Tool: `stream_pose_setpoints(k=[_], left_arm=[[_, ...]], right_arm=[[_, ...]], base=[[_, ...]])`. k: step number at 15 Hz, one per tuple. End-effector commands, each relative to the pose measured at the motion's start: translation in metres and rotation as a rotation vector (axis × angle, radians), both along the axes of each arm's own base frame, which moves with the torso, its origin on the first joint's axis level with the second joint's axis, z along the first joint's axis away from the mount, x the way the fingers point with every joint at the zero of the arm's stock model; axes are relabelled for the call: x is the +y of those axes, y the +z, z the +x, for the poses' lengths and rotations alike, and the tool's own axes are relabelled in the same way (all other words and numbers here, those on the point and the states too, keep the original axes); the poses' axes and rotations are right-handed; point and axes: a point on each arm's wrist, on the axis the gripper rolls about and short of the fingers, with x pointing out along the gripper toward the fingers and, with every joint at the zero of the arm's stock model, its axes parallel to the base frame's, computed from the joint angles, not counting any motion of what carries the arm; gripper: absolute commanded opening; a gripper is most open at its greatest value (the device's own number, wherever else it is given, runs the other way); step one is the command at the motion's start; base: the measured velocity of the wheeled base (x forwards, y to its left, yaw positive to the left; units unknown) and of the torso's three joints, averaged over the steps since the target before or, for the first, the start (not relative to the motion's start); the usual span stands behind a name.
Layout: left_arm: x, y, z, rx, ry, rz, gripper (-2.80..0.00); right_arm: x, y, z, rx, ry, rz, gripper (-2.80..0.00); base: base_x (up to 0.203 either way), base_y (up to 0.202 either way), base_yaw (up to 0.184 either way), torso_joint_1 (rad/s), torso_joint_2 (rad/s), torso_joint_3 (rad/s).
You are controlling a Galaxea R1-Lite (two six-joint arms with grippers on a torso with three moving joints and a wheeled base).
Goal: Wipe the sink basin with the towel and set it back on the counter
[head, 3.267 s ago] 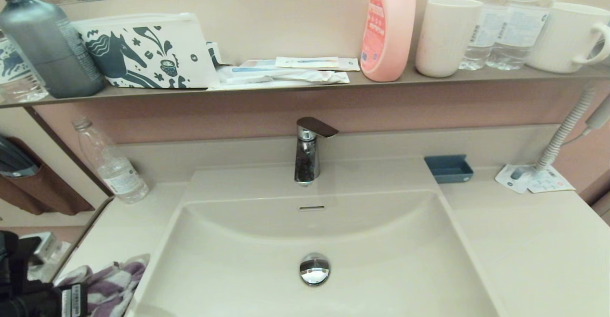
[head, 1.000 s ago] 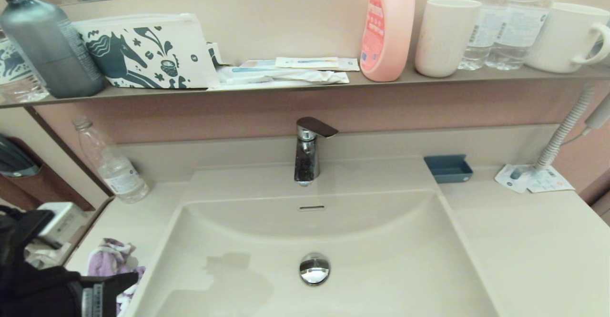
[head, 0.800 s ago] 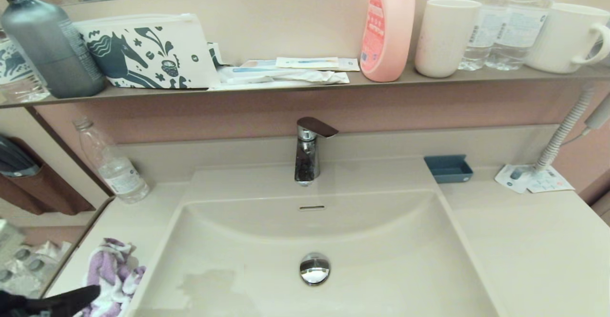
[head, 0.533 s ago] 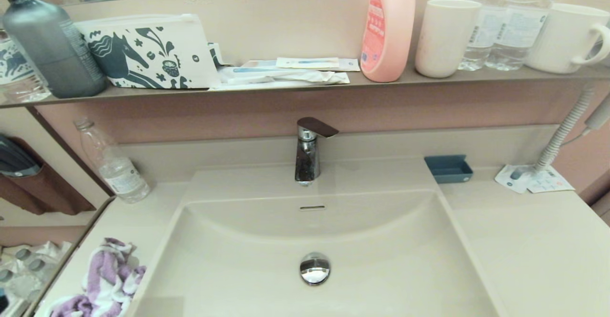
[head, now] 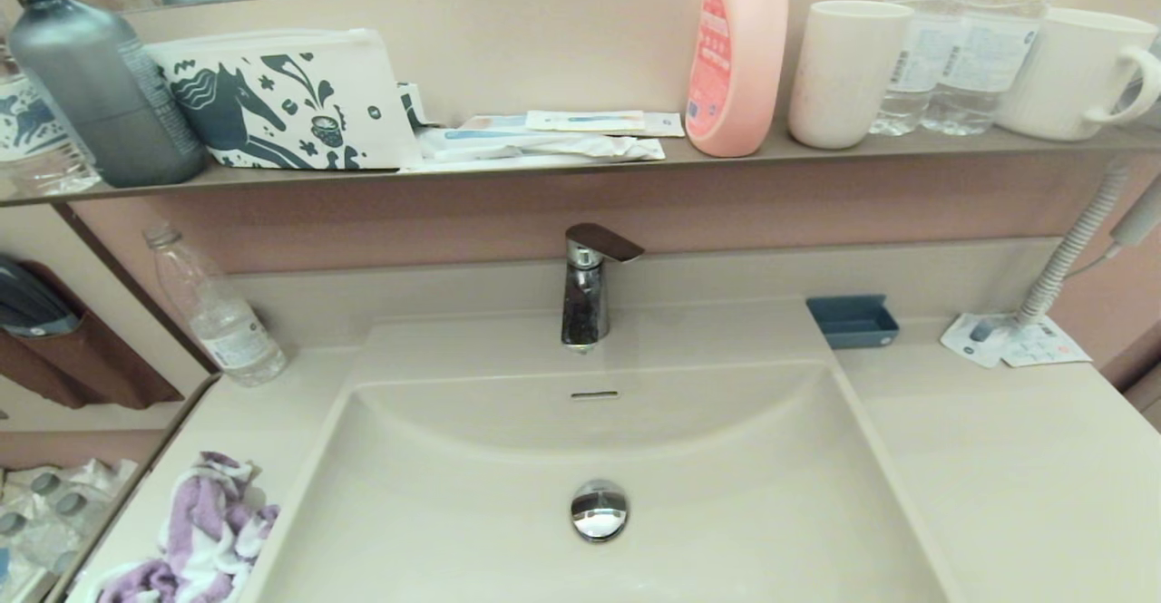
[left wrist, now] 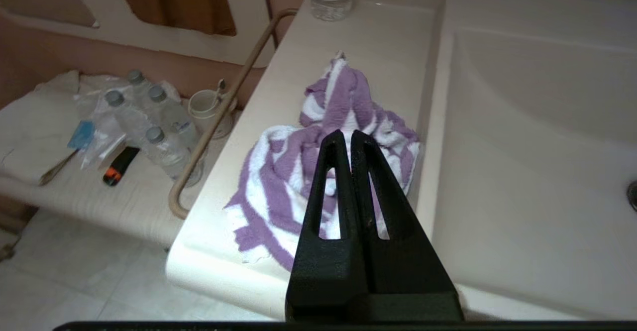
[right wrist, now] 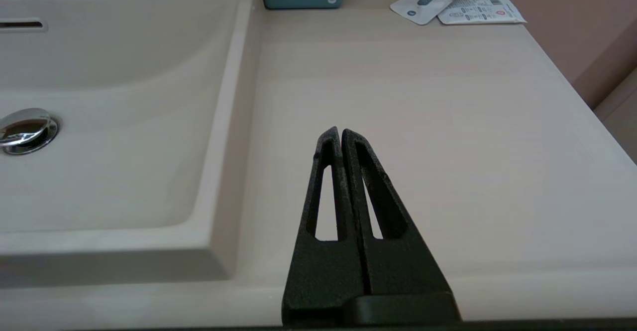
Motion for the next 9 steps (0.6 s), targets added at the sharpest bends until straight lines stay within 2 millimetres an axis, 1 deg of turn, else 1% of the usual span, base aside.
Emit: stream_pose_setpoints(k=[1,4,5,7,9], left_arm=[[-0.001,-0.021,-0.001,-0.073,-0.031,0.005,-2.8],[-0.003,-0.042,0.019,-0.139,-0.157,0.031,-2.8],[-0.005,-0.045,0.023,-0.171,-0.227,0.06,-2.8],[-0.007,-0.048,0.025,-0.168,-0.326,0.096,-2.8],[-0.008,-0.052,0.026,-0.152,-0.373,0.089,-2.8]], right_arm=[[0.0,0.0,0.0,0.0,0.001,0.0,-2.8],[0.0,0.0,0.0,0.0,0.001,0.0,-2.8],[0.0,0.0,0.0,0.0,0.001,0.0,-2.8],[0.0,0.0,0.0,0.0,0.001,0.0,-2.8],[0.0,0.0,0.0,0.0,0.001,0.0,-2.8]], base=[[0.0,0.0,0.0,0.0,0.0,0.0],[0.0,0.0,0.0,0.0,0.0,0.0],[0.0,0.0,0.0,0.0,0.0,0.0],[0.0,0.0,0.0,0.0,0.0,0.0],[0.0,0.0,0.0,0.0,0.0,0.0]])
